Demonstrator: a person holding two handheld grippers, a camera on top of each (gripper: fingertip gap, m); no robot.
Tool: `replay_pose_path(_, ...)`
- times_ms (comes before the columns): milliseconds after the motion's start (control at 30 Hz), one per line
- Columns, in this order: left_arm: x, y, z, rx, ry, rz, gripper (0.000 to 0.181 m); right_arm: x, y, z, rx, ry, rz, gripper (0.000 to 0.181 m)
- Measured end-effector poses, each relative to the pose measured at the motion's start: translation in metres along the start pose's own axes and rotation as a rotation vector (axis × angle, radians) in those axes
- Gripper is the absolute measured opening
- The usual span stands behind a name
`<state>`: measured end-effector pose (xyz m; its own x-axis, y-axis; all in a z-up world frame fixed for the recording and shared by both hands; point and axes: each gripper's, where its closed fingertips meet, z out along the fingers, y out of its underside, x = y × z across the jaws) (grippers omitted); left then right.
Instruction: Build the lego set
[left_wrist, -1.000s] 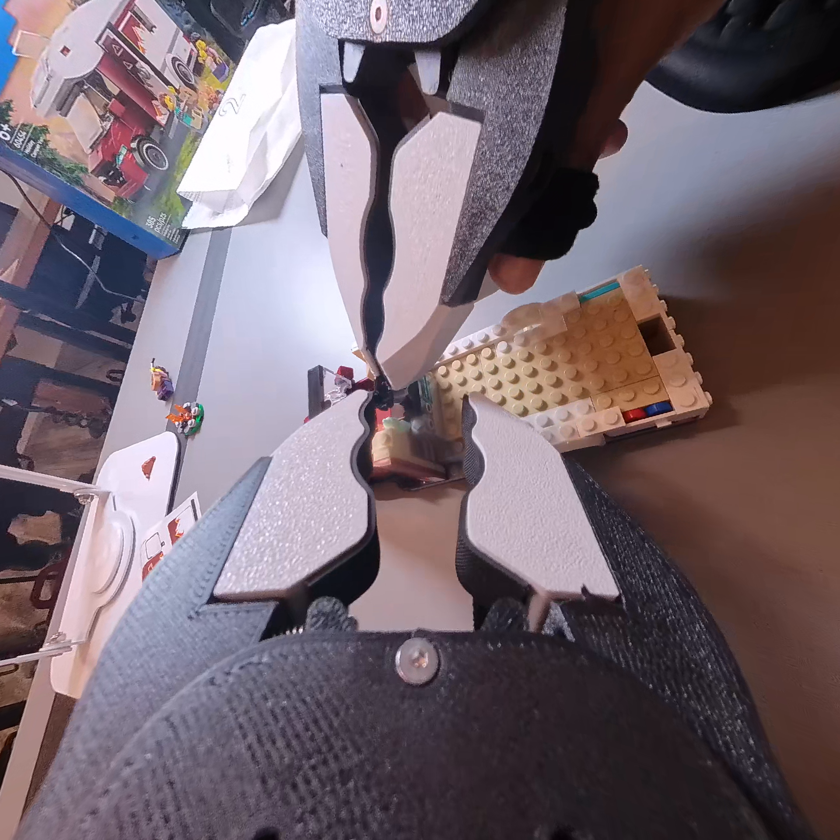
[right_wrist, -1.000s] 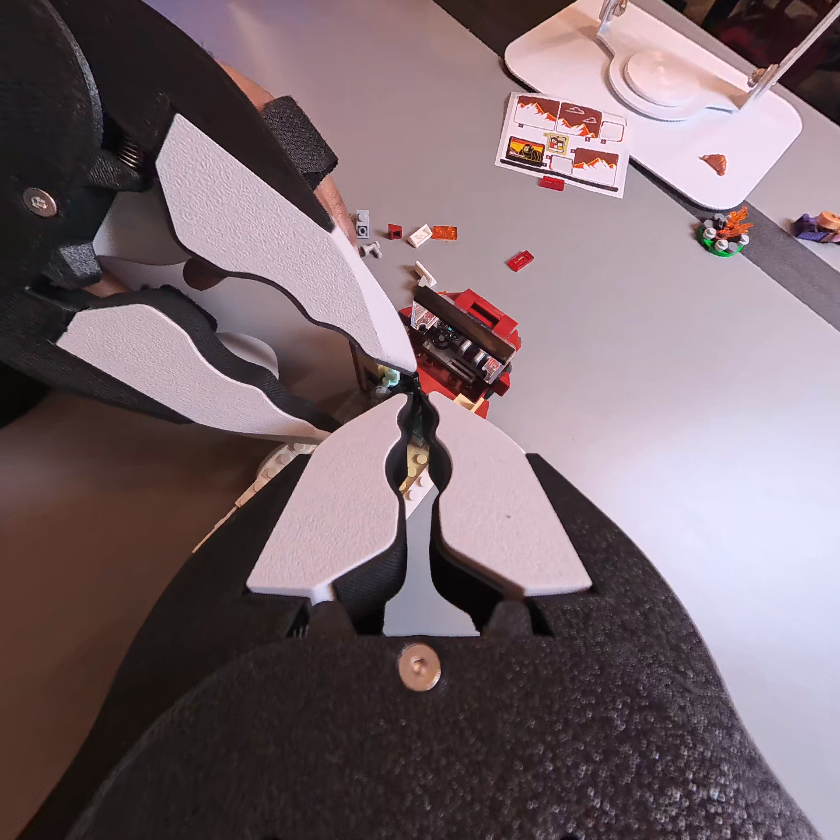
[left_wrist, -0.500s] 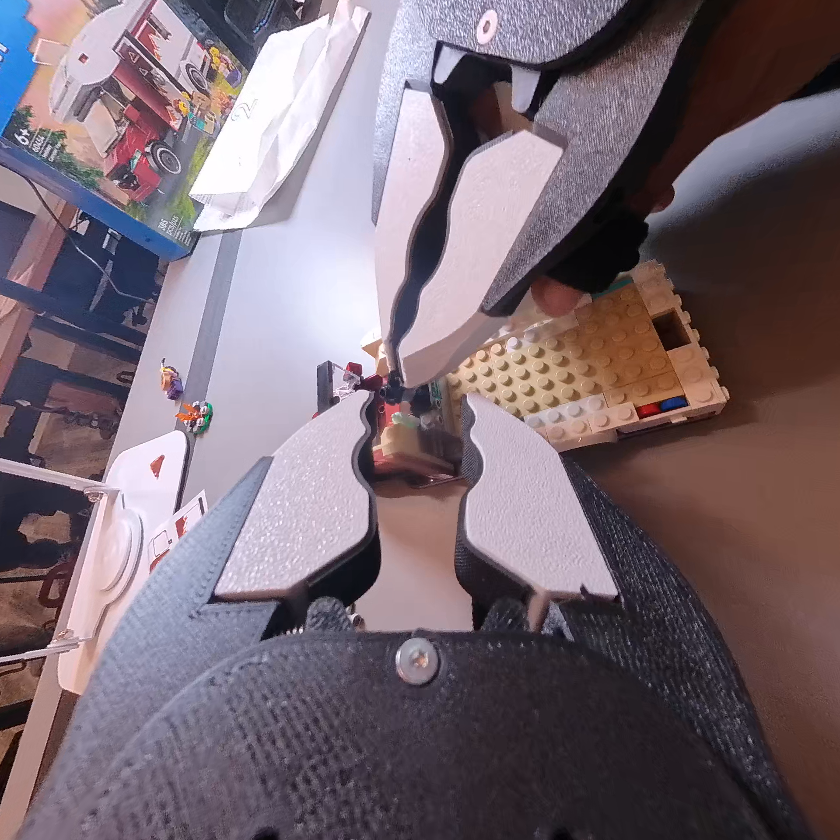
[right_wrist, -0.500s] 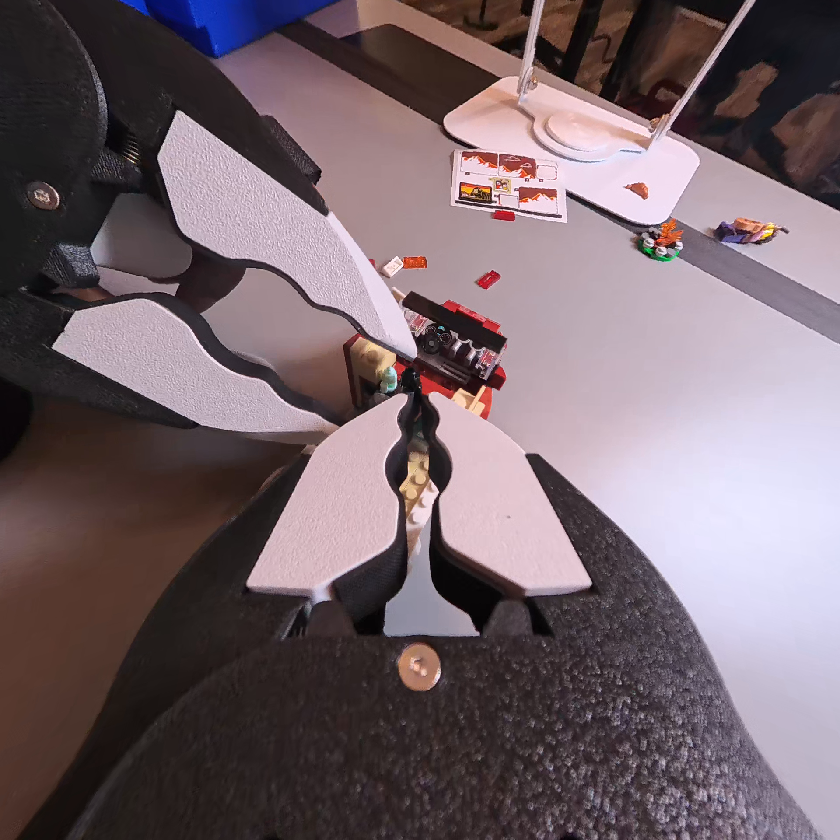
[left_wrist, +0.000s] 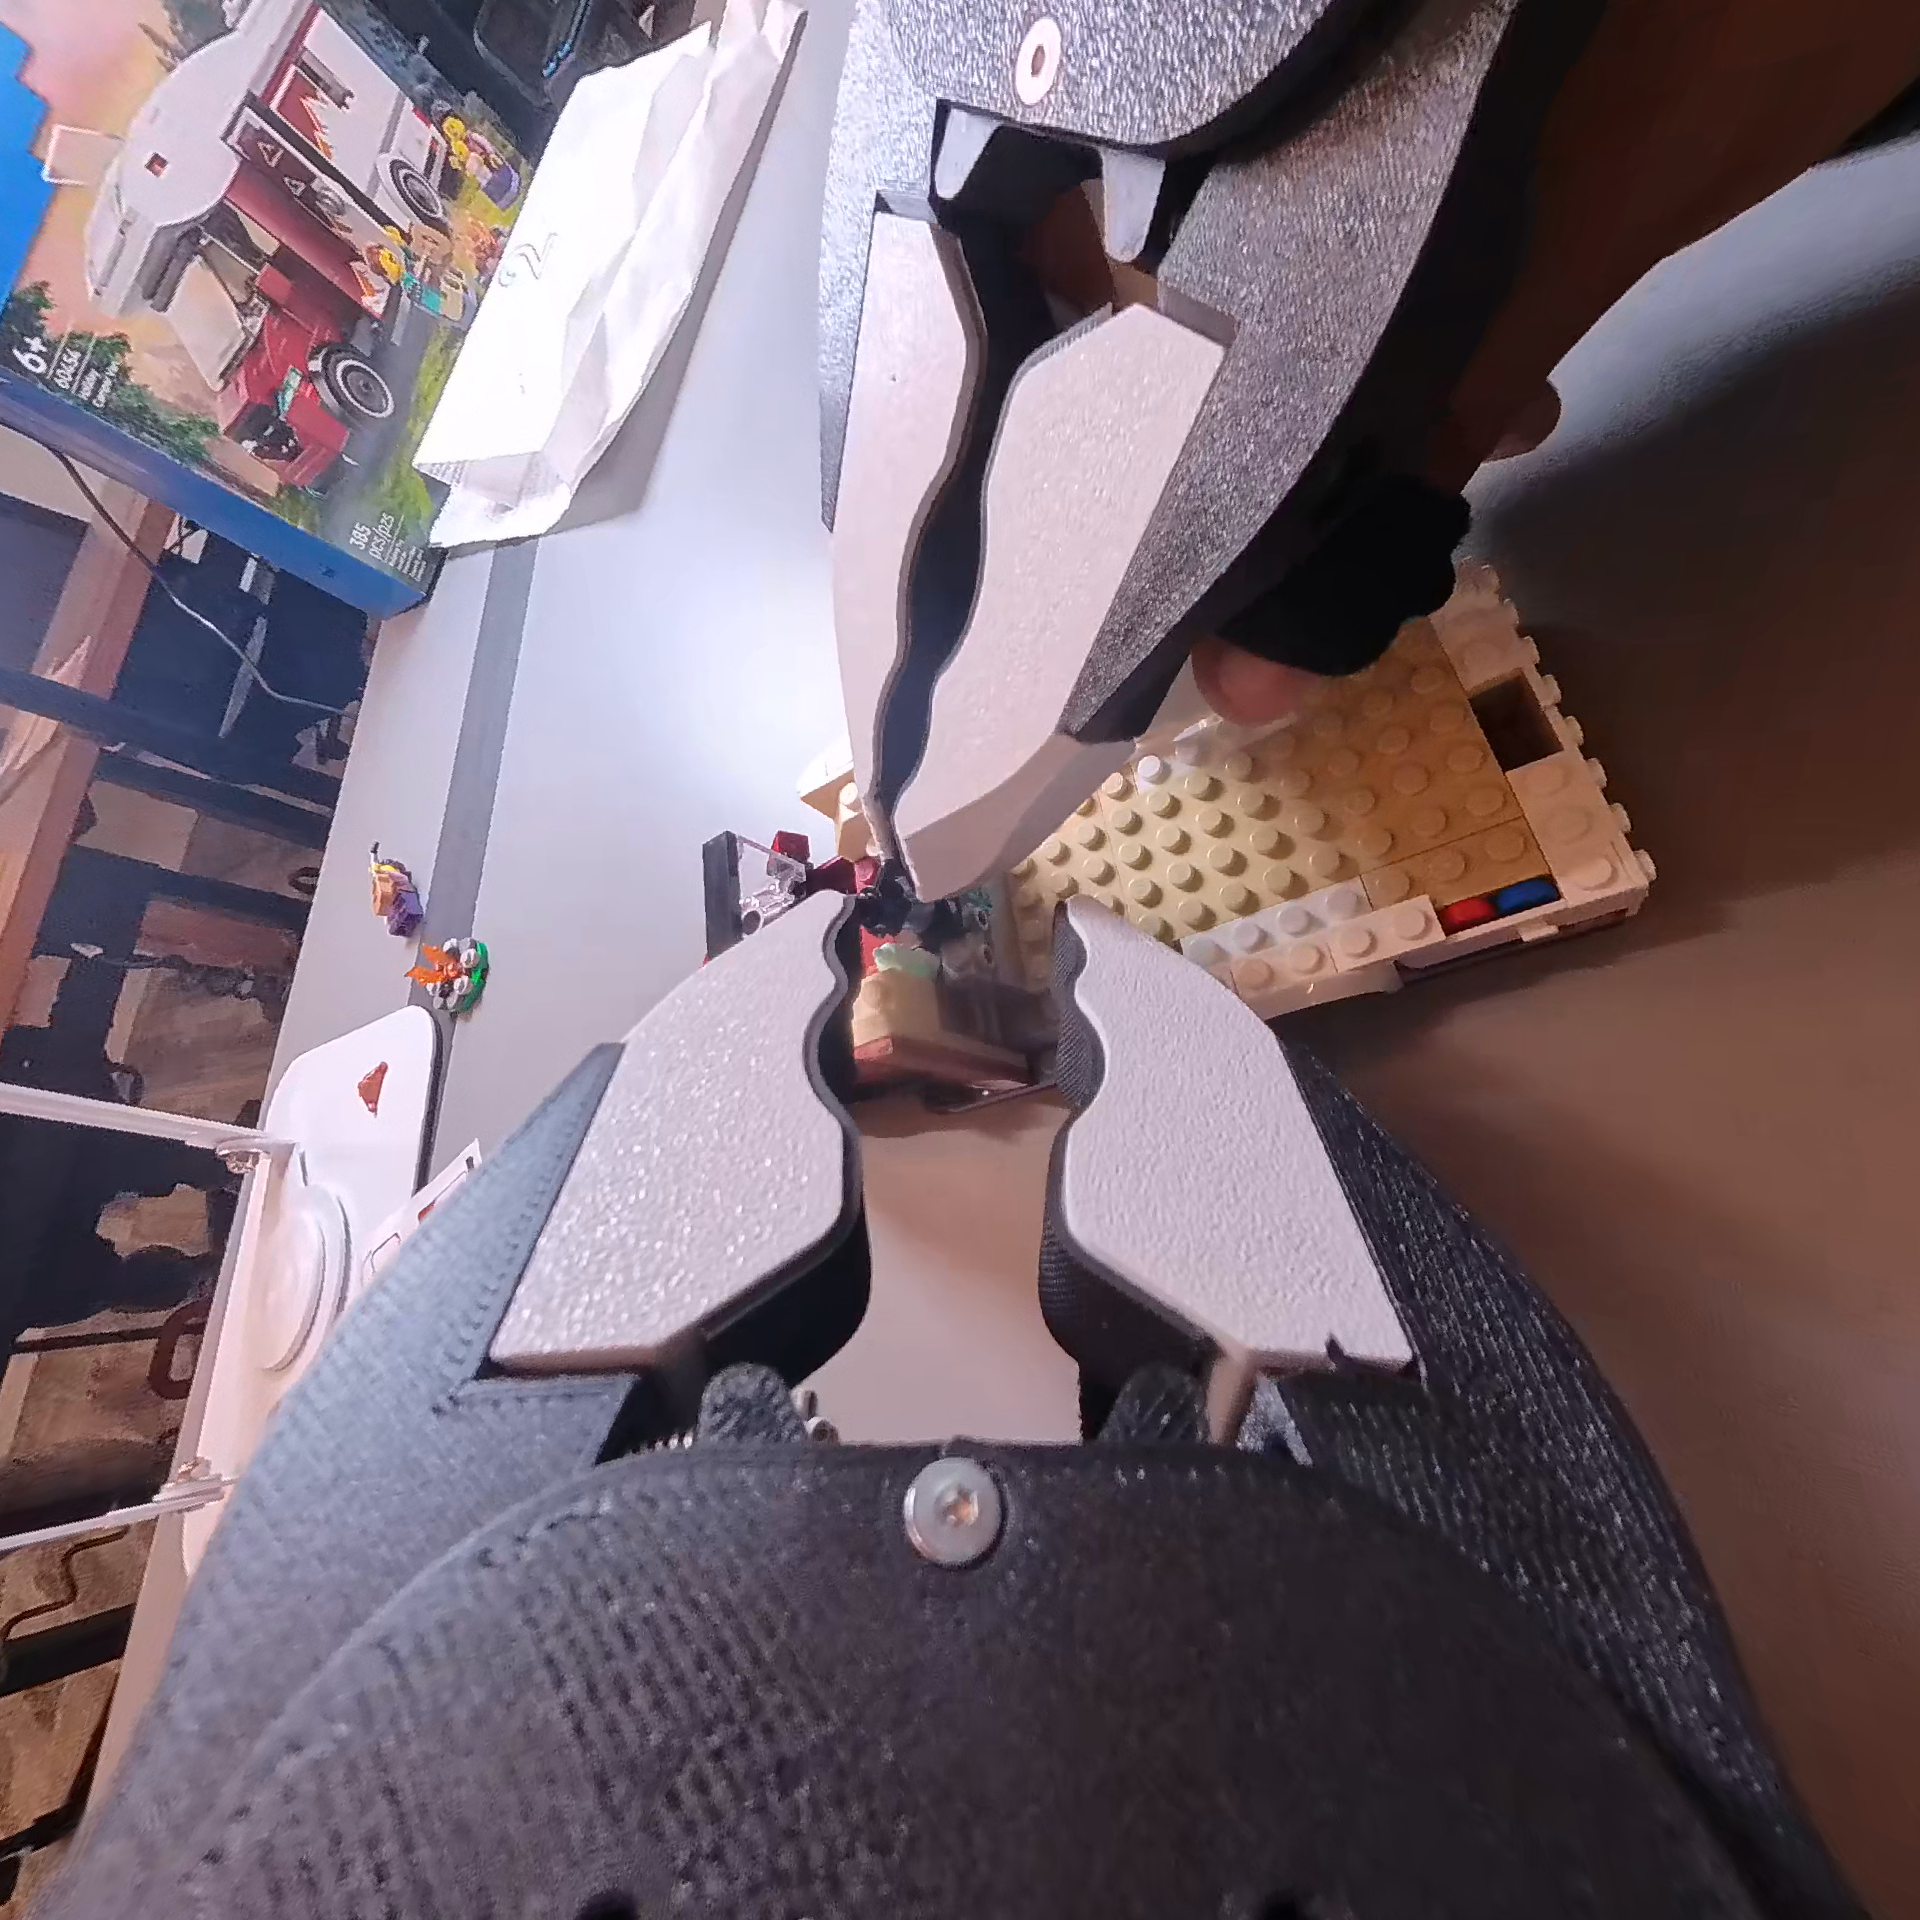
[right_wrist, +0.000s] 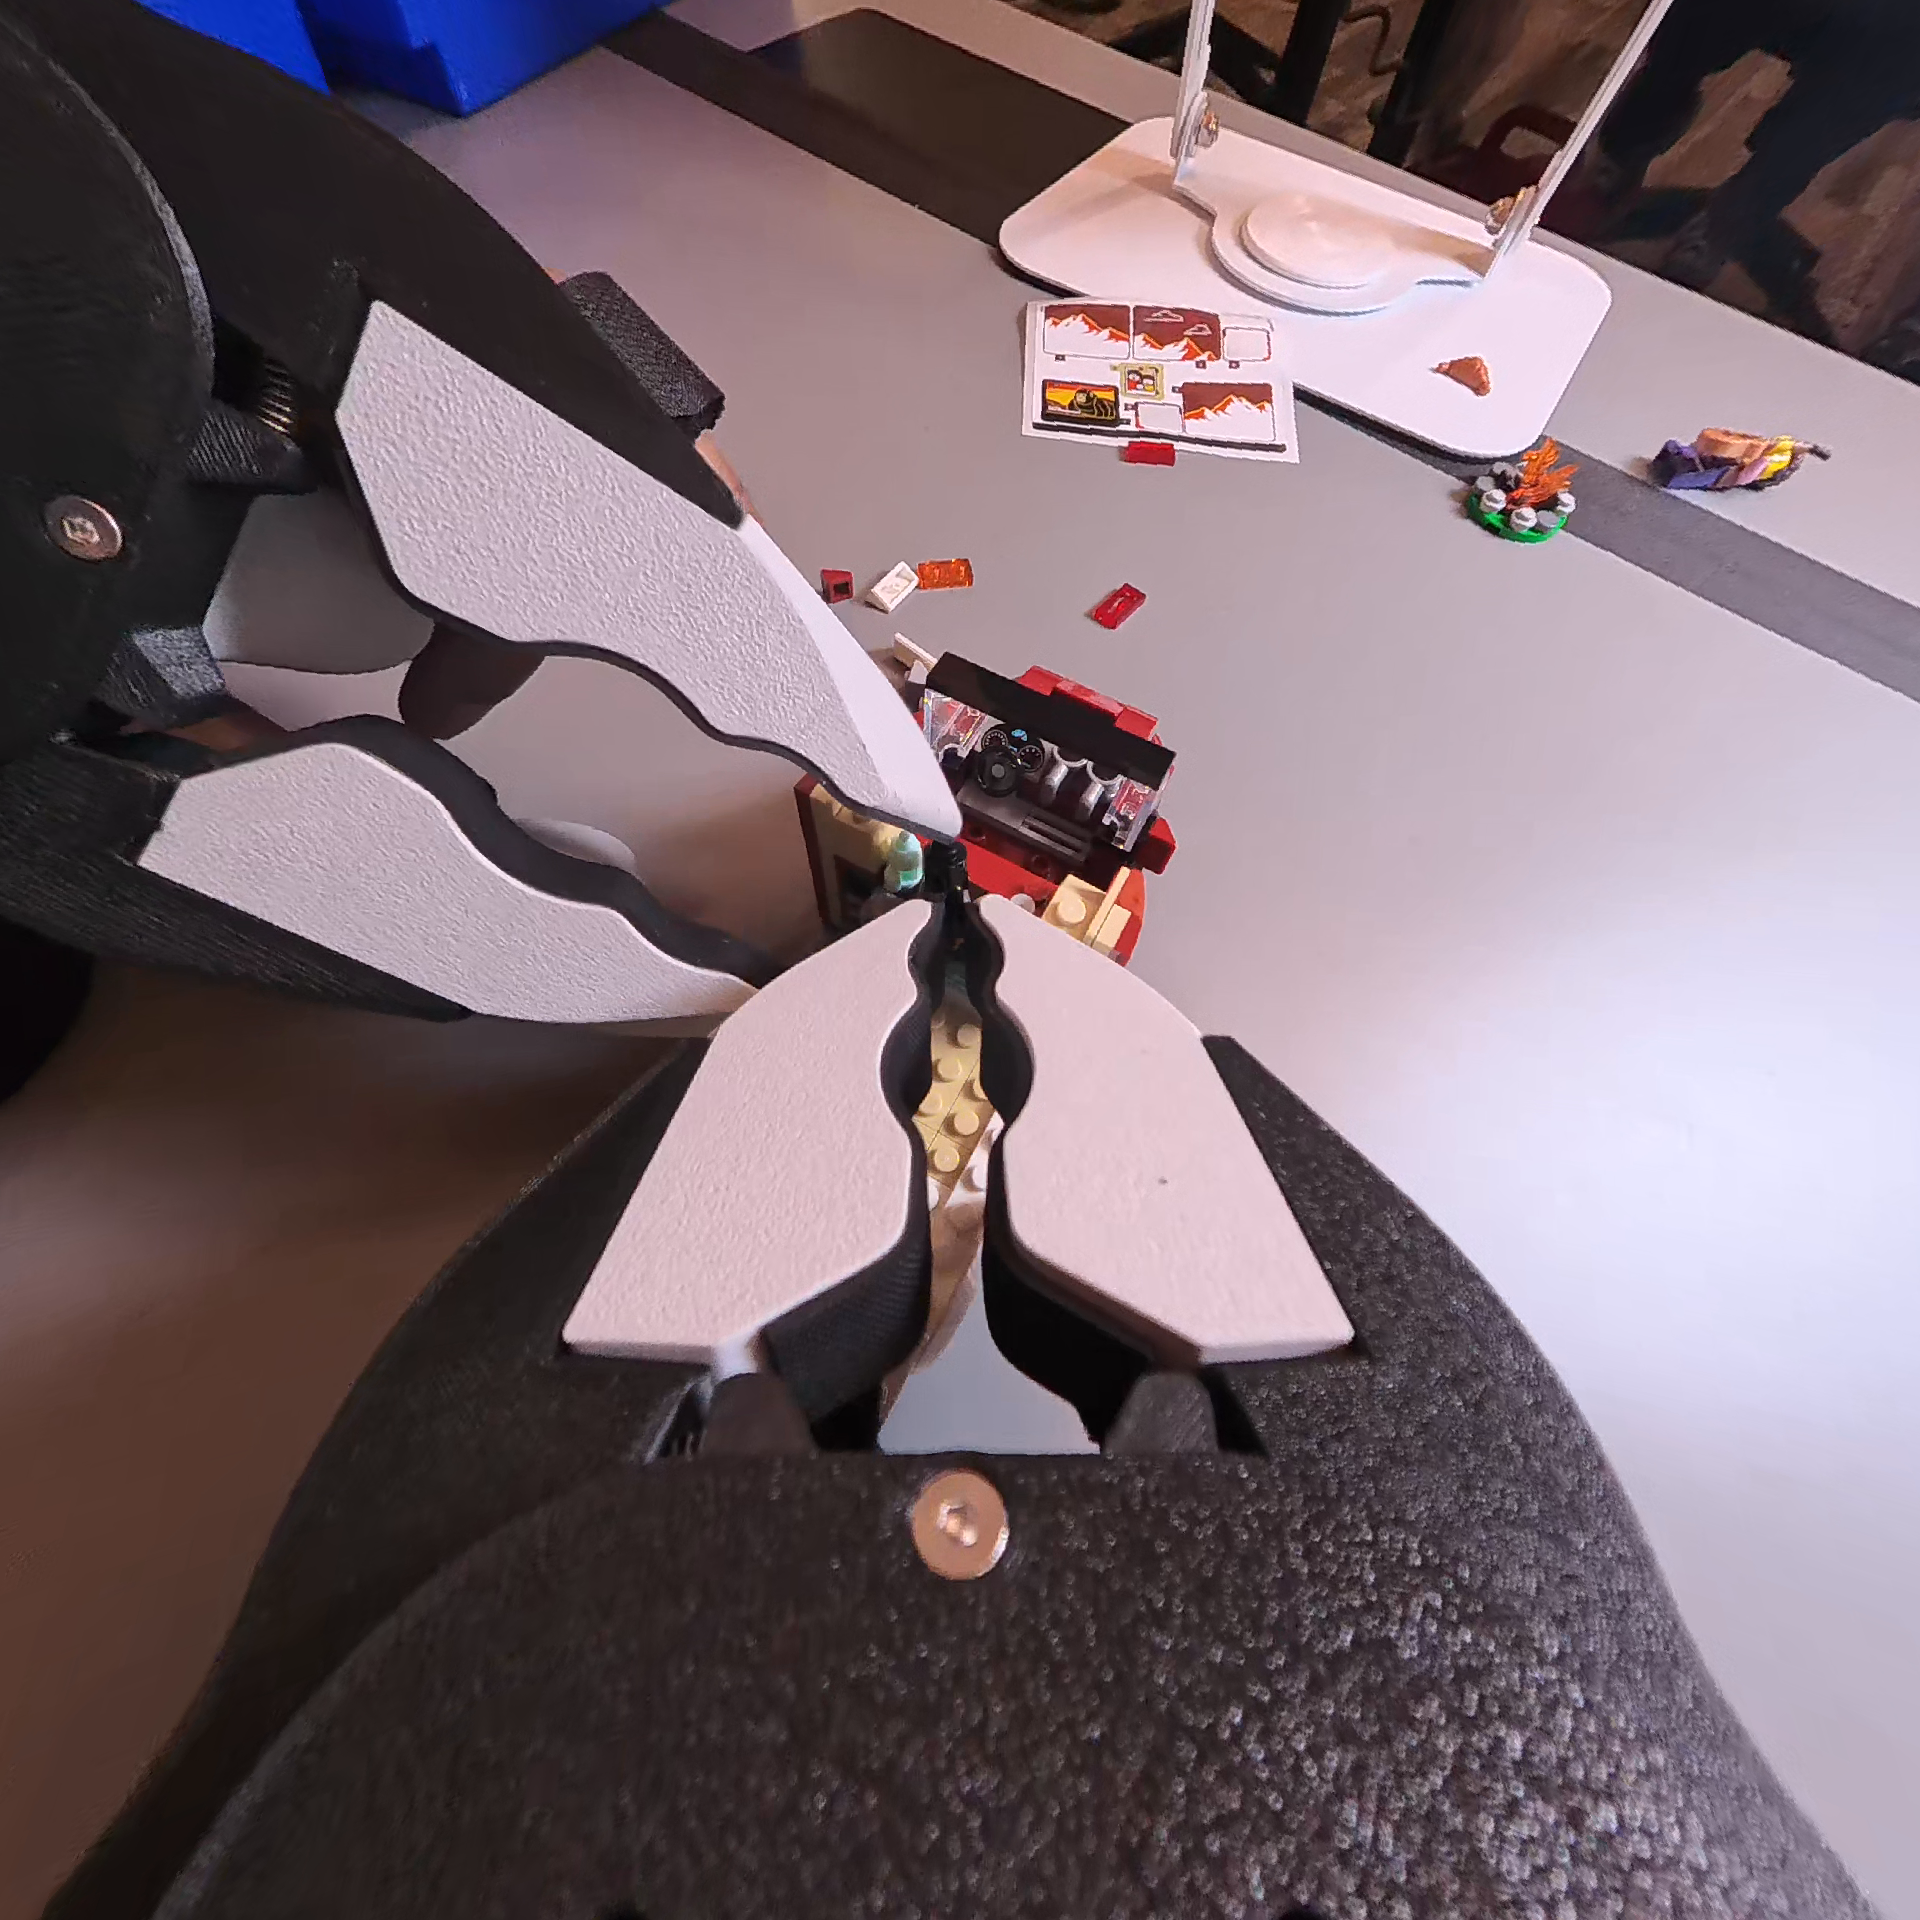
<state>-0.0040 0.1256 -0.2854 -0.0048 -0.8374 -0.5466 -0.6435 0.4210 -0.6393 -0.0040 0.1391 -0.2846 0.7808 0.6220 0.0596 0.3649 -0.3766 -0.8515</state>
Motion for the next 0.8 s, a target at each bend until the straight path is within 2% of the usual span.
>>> replay_pose_path(600, 0.002, -0.003, 0.005, -0.06, -0.015, 0.108, 0.034, -0.005, 0.013, -0.015, -0.055, -0.059, -0.032, 0.014)
replay_pose_path(800, 0.003, -0.003, 0.006, -0.084, -0.024, 0.144, 0.036, -0.008, 0.017, -0.022, -0.071, -0.109, 0.009, 0.017)
